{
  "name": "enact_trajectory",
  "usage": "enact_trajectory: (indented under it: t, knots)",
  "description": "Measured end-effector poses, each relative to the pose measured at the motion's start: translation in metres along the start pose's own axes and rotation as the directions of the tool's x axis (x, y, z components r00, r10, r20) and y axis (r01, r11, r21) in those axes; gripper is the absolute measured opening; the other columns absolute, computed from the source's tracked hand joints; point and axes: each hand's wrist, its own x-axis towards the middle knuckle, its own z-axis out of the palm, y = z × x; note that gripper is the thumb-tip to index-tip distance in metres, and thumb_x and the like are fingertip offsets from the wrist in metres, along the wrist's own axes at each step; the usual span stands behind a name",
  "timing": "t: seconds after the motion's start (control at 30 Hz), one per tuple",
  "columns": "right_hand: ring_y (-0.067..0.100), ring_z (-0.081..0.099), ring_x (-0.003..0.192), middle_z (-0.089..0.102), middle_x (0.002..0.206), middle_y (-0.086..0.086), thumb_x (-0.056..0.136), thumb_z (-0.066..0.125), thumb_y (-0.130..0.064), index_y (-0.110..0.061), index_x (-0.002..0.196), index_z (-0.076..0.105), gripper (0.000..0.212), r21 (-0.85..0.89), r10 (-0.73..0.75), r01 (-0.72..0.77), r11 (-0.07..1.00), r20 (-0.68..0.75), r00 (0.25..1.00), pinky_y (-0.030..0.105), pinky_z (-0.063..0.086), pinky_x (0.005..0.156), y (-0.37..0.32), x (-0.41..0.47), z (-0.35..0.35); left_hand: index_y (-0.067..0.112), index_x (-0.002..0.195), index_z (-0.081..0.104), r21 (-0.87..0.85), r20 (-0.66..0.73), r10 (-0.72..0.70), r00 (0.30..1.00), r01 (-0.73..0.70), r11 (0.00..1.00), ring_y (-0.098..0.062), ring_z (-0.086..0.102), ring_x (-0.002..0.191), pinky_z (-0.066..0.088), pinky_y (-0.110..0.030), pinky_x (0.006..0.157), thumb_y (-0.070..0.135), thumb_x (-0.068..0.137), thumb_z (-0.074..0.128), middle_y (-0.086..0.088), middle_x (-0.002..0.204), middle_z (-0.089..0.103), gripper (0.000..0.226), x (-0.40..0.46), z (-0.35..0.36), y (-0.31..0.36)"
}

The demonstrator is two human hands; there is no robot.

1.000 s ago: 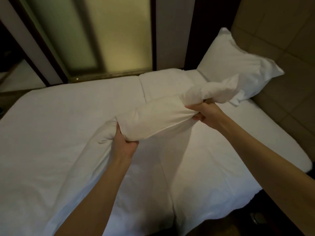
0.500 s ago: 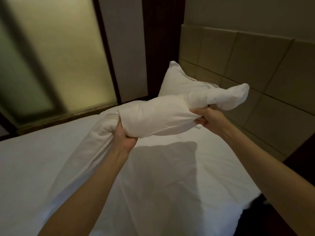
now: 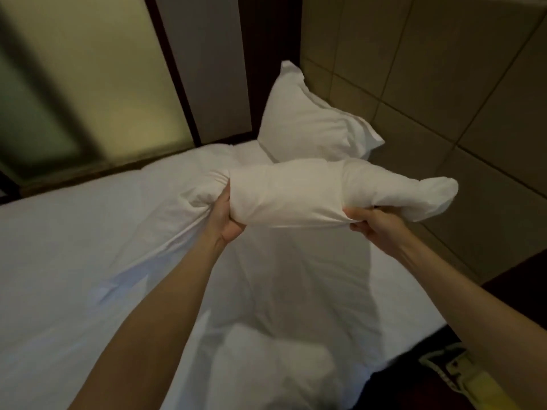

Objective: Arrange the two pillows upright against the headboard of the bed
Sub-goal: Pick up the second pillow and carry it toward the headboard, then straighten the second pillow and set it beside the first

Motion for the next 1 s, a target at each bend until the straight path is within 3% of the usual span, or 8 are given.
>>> enact_trajectory:
  t: [0.27, 0.4, 0.47, 0.57, 0.63, 0.8, 0.9, 1.0]
  knots:
    - [0.004, 0.025, 0.024, 0.052, 0.050, -0.002, 0.084, 0.054, 0.014, -0.009, 0.068, 0.048, 0.028, 0.321, 0.565, -0.496, 0.807, -0.169, 0.808, 0.016, 0.031, 0.034, 0.123, 0.011, -0.072, 0.010, 0.133, 0.053, -0.208, -0.330, -0.243, 0.912, 0.181, 0.961, -0.025, 0.075, 0.070, 0.047, -0.044, 0.093, 0.036, 0.100, 0.040, -0.011, 0.082, 0.078, 0.044, -0.009, -0.052, -0.159]
    - [0.005, 0.031, 0.023, 0.041, 0.054, 0.000, 0.088, 0.057, 0.003, -0.011, 0.068, 0.045, 0.026, 0.312, 0.734, -0.669, 0.675, -0.195, 0.650, 0.015, 0.033, 0.033, 0.179, -0.013, -0.094, 0.011, 0.137, 0.050, -0.190, -0.432, -0.294, 0.852, 0.233, 0.954, -0.029, 0.057, 0.121, 0.030, -0.042, 0.115, 0.034, 0.102, 0.036, -0.012, 0.141, 0.054, 0.044, -0.029, -0.061, -0.198]
    - [0.010, 0.037, 0.031, 0.039, 0.046, 0.000, 0.088, 0.061, -0.009, -0.013, 0.064, 0.044, 0.029, 0.210, 0.774, -0.746, 0.632, -0.187, 0.604, 0.019, 0.036, 0.038, 0.195, -0.022, -0.094, 0.014, 0.138, 0.049, -0.138, -0.503, -0.299, 0.811, 0.266, 0.954, -0.026, 0.051, 0.128, 0.042, -0.035, 0.108, 0.031, 0.101, 0.040, -0.009, 0.140, 0.054, 0.041, -0.039, -0.066, -0.203]
    - [0.019, 0.045, 0.050, 0.044, 0.057, 0.004, 0.091, 0.056, -0.028, -0.014, 0.061, 0.043, 0.036, -0.047, 0.851, -0.858, 0.511, -0.114, 0.513, 0.026, 0.037, 0.052, 0.203, -0.028, -0.092, 0.020, 0.101, 0.057, -0.057, -0.635, -0.370, 0.678, 0.437, 0.898, -0.011, 0.059, 0.079, 0.055, -0.020, 0.058, 0.032, 0.097, 0.050, 0.000, 0.089, 0.060, 0.015, -0.052, -0.077, -0.207]
    - [0.021, 0.054, 0.058, 0.055, 0.065, 0.006, 0.091, 0.052, -0.029, -0.011, 0.064, 0.051, 0.032, -0.210, 0.875, -0.865, 0.455, -0.078, 0.479, 0.027, 0.039, 0.055, 0.202, -0.029, -0.090, 0.019, 0.079, 0.049, -0.053, -0.662, -0.418, 0.621, 0.518, 0.854, -0.009, 0.048, 0.067, 0.048, -0.023, 0.064, 0.030, 0.096, 0.050, 0.001, 0.075, 0.046, 0.020, -0.058, -0.085, -0.208]
    - [0.016, 0.061, 0.047, 0.063, 0.060, 0.006, 0.092, 0.047, -0.019, -0.008, 0.068, 0.059, 0.029, -0.354, 0.775, -0.735, 0.578, -0.044, 0.631, 0.025, 0.038, 0.052, 0.185, -0.010, -0.063, 0.023, 0.071, 0.044, -0.135, -0.670, -0.429, 0.606, 0.469, 0.873, -0.012, 0.043, 0.064, 0.038, -0.024, 0.063, 0.035, 0.096, 0.047, 0.000, 0.073, 0.040, 0.028, -0.060, -0.098, -0.207]
    - [0.020, 0.062, 0.057, 0.065, 0.068, 0.009, 0.090, 0.050, -0.014, -0.009, 0.070, 0.060, 0.023, -0.370, 0.660, -0.636, 0.677, -0.077, 0.748, 0.025, 0.041, 0.057, 0.176, 0.010, -0.039, 0.017, 0.111, 0.055, -0.202, -0.661, -0.422, 0.621, 0.394, 0.897, -0.021, 0.059, 0.102, 0.047, -0.034, 0.088, 0.040, 0.095, 0.051, -0.007, 0.104, 0.055, 0.028, -0.055, -0.105, -0.199]
    - [0.019, 0.063, 0.054, 0.066, 0.070, 0.011, 0.086, 0.053, -0.007, -0.006, 0.073, 0.061, 0.015, -0.405, 0.570, -0.564, 0.719, -0.120, 0.813, 0.024, 0.043, 0.056, 0.167, 0.033, -0.015, 0.012, 0.135, 0.046, -0.264, -0.674, -0.460, 0.579, 0.393, 0.881, -0.024, 0.052, 0.124, 0.047, -0.036, 0.083, 0.046, 0.090, 0.056, -0.007, 0.123, 0.052, 0.057, -0.043, -0.116, -0.184]
